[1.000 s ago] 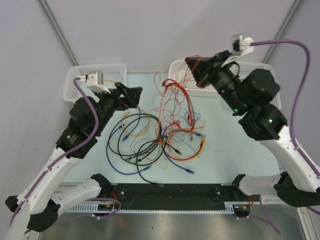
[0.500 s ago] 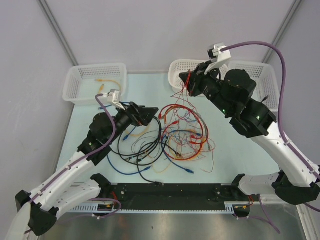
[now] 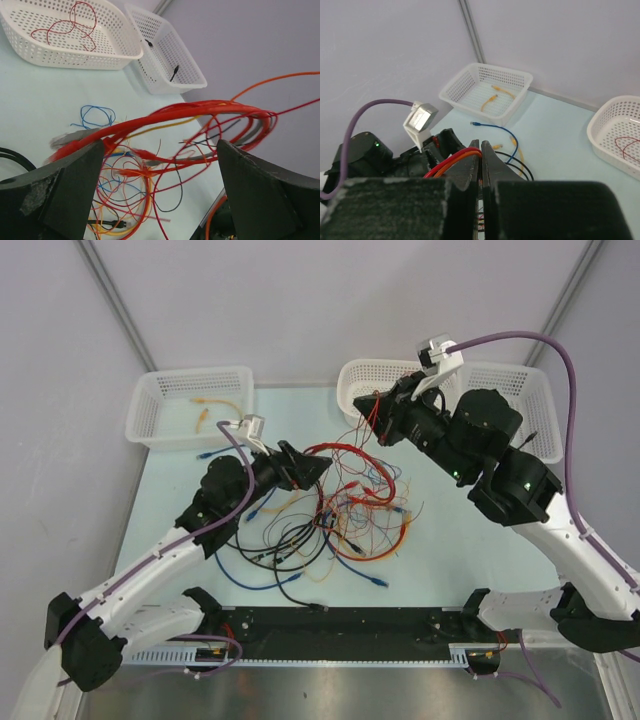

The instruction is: Untangle the cables

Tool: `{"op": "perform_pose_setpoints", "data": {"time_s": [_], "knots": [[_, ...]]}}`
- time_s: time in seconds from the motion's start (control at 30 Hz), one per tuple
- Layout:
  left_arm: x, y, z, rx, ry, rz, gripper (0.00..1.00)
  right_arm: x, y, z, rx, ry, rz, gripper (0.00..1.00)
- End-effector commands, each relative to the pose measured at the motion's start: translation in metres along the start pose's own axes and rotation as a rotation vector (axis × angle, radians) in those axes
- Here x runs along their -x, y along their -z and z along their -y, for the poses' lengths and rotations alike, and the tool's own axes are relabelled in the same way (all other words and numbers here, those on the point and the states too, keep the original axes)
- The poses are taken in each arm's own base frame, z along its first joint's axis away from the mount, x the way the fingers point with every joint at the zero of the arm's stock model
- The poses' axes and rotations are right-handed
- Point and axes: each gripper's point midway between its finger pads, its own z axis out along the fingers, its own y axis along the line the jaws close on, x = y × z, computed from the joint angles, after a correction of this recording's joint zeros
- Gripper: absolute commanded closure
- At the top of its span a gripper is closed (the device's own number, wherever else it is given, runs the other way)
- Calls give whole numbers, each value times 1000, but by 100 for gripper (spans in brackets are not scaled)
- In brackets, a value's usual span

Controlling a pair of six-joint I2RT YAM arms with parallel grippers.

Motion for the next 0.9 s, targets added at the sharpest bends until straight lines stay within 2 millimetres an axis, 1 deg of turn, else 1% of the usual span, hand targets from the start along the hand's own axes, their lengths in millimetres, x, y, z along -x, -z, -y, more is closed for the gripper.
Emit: {"op": "perform_pose_setpoints", "data": {"time_s": [0.0, 0.07, 0.13, 0.2, 0.27, 0.33, 0.43, 0.47, 0.53, 0.57, 0.6, 0.63, 0.67, 0.7, 0.73, 0.77, 0.8, 0.83, 0.87], "knots": [[18, -5, 21, -85, -1, 48, 0, 25, 15, -13, 58, -23, 71, 100], [15, -8, 22, -106, -10, 45, 0, 27, 16, -16, 69, -24, 76, 100], [12, -11, 23, -122, -11, 37, 5, 29, 17, -18, 84, -26, 78, 100], [10, -16, 21, -125, -7, 35, 6, 30, 17, -23, 109, -29, 76, 100], [11, -18, 19, -108, -12, 39, 2, 32, 18, -27, 127, -36, 75, 100], [13, -18, 19, -110, -24, 49, 0, 35, 20, -30, 139, -38, 78, 100], [14, -16, 41, -240, -72, 50, 0, 38, 23, -33, 152, -42, 80, 100], [6, -13, 51, -309, -92, 8, 1, 39, 24, -33, 153, -44, 83, 100], [0, -12, 60, -375, -107, -19, 1, 40, 24, -33, 154, -43, 86, 100], [-5, -11, 62, -396, -106, -36, 0, 40, 24, -33, 154, -47, 86, 100], [-12, -8, 68, -443, -106, -61, 0, 39, 23, -33, 153, -45, 83, 100], [-13, -8, 71, -470, -107, -52, 3, 38, 23, -33, 151, -47, 82, 100], [-18, -7, 70, -476, -88, -67, 8, 38, 22, -32, 147, -45, 83, 100], [-19, -9, 67, -459, -75, -68, 13, 38, 21, -31, 142, -44, 83, 100], [-25, -12, 60, -415, -49, -101, 18, 38, 21, -28, 128, -43, 85, 100], [-26, -15, 52, -370, -44, -108, 18, 35, 20, -26, 118, -41, 81, 100], [-21, -20, 40, -293, -41, -81, 19, 35, 20, -24, 108, -40, 82, 100], [-25, -21, 23, -198, -41, -100, 19, 35, 19, -19, 79, -33, 86, 100], [-17, -16, 17, -143, -43, -74, 17, 34, 19, -14, 56, -28, 85, 100]]}}
